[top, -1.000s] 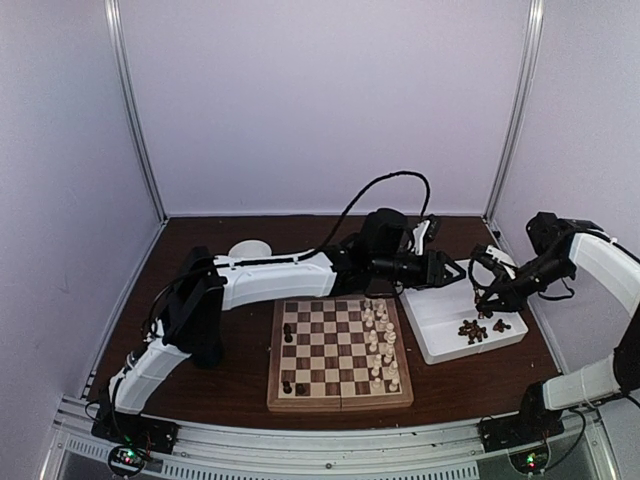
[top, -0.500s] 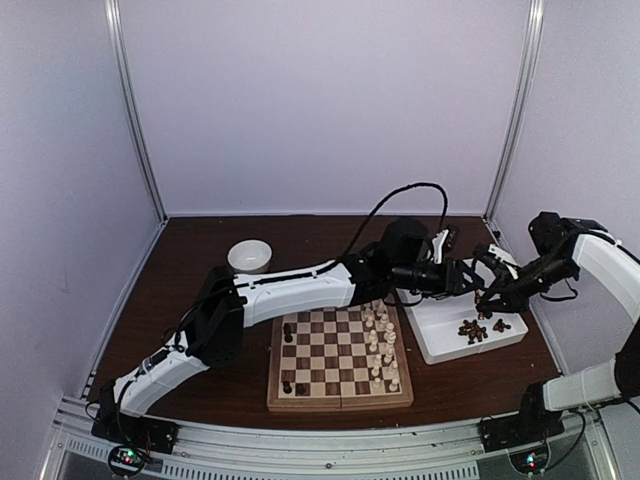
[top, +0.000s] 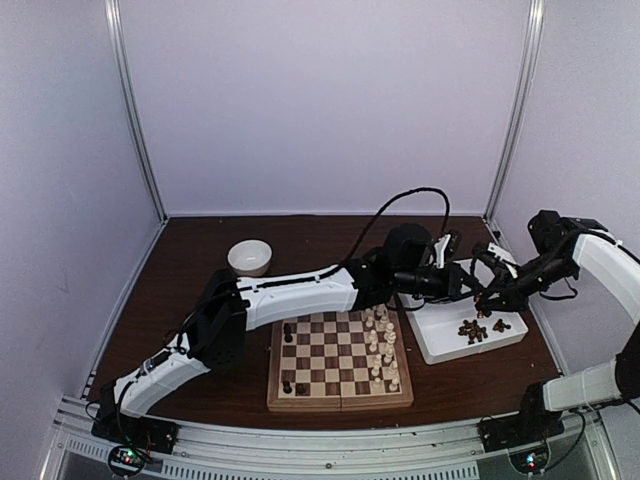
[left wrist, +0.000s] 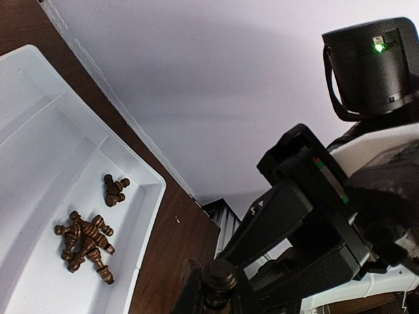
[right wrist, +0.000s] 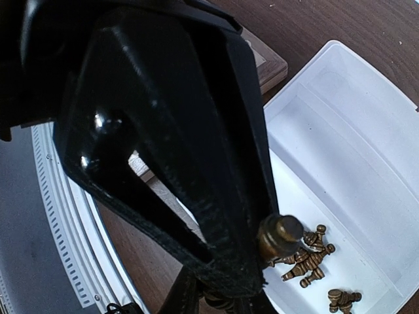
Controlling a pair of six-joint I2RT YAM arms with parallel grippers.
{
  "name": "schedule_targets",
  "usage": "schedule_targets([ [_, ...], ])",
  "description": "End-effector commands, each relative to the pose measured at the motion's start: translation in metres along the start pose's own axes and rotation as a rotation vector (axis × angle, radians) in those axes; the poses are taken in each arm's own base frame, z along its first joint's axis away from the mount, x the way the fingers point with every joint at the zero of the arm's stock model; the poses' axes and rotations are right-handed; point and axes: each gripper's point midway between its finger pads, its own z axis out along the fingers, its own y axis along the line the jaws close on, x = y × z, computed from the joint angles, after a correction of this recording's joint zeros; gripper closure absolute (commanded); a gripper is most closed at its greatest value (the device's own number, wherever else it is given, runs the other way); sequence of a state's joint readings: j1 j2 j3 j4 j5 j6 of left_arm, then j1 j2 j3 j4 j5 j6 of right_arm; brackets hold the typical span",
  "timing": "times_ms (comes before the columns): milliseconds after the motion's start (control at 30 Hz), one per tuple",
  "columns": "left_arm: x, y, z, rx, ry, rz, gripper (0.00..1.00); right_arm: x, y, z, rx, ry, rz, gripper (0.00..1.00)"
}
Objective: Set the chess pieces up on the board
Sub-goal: Pass from the right arm to the left, then pick up the rook from the chess pile.
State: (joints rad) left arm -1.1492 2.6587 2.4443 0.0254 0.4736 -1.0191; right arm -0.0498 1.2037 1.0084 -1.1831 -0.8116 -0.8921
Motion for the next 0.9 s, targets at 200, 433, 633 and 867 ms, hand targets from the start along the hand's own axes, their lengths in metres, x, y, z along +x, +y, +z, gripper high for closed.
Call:
schedule_targets([
  [200, -0.025, -0.001, -0.013, 0.042, -0.13, 0.052, 1.0, 0.029, -0.046, 0.006, 0.071, 0.055, 0.149, 0.75],
  [433, -0.028, 0.008, -0.017, 0.03, -0.148, 0.03, 1.0, 0.034, -0.048, 0.009, 0.031, 0.036, 0.167, 0.75],
  [633, -0.034, 0.002, -0.021, 0.025, -0.15, 0.065, 1.0, 0.03, -0.039, 0.008, -0.002, 0.006, 0.151, 0.71],
  [867, -0.046, -0.01, -0.032, 0.014, -0.18, 0.109, 1.0, 0.004, -0.016, 0.001, -0.084, -0.099, 0.15, 0.52],
])
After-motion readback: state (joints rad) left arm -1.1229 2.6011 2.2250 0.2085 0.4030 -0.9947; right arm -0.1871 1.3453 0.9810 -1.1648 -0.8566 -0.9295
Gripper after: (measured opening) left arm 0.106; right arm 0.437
